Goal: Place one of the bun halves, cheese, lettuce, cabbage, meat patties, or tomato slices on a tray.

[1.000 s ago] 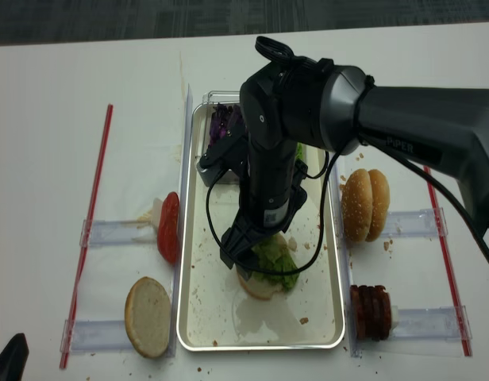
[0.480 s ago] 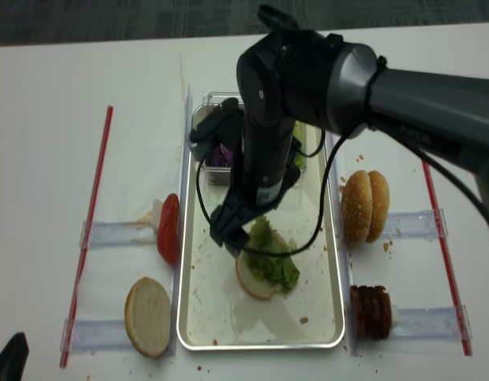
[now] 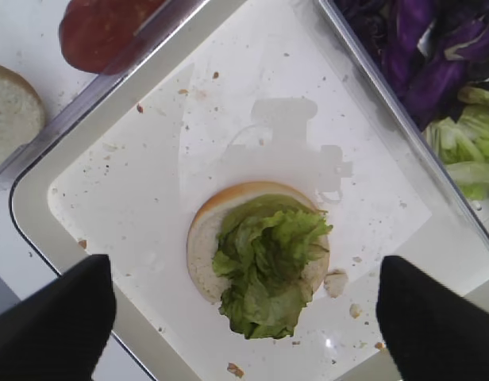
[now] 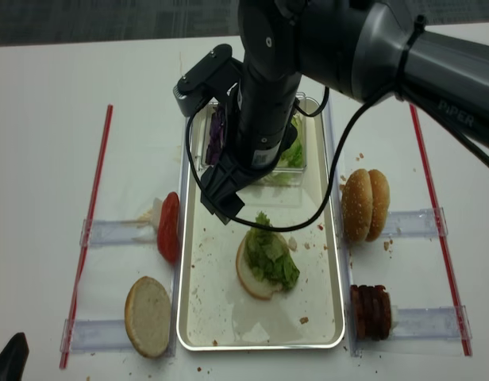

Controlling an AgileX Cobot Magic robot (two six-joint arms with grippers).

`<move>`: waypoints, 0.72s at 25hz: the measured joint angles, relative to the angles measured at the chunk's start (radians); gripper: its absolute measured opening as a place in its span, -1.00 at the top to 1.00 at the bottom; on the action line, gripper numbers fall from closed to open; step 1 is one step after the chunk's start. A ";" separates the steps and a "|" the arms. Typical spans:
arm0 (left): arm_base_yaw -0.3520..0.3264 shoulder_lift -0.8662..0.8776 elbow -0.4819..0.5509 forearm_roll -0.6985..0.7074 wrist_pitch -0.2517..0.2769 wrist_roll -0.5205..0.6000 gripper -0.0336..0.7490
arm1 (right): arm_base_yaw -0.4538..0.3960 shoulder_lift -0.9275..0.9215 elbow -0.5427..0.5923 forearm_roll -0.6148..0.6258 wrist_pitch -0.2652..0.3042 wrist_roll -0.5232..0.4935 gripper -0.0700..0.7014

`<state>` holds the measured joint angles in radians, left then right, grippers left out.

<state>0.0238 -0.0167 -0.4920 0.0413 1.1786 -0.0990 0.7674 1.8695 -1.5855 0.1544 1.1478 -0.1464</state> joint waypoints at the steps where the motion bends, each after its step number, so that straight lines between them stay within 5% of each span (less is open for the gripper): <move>1: 0.000 0.000 0.000 0.000 0.000 0.000 -0.62 | 0.000 0.000 0.000 -0.006 0.000 0.000 -0.97; 8: 0.000 0.000 0.000 0.000 0.000 0.000 -0.62 | -0.079 0.000 0.000 -0.016 0.000 0.000 -0.97; 18: 0.000 0.000 0.000 0.000 0.000 0.000 -0.62 | -0.559 0.000 0.000 -0.024 0.027 0.046 -0.97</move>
<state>0.0238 -0.0167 -0.4920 0.0413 1.1786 -0.0990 0.2084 1.8695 -1.5855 0.1299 1.1747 -0.1007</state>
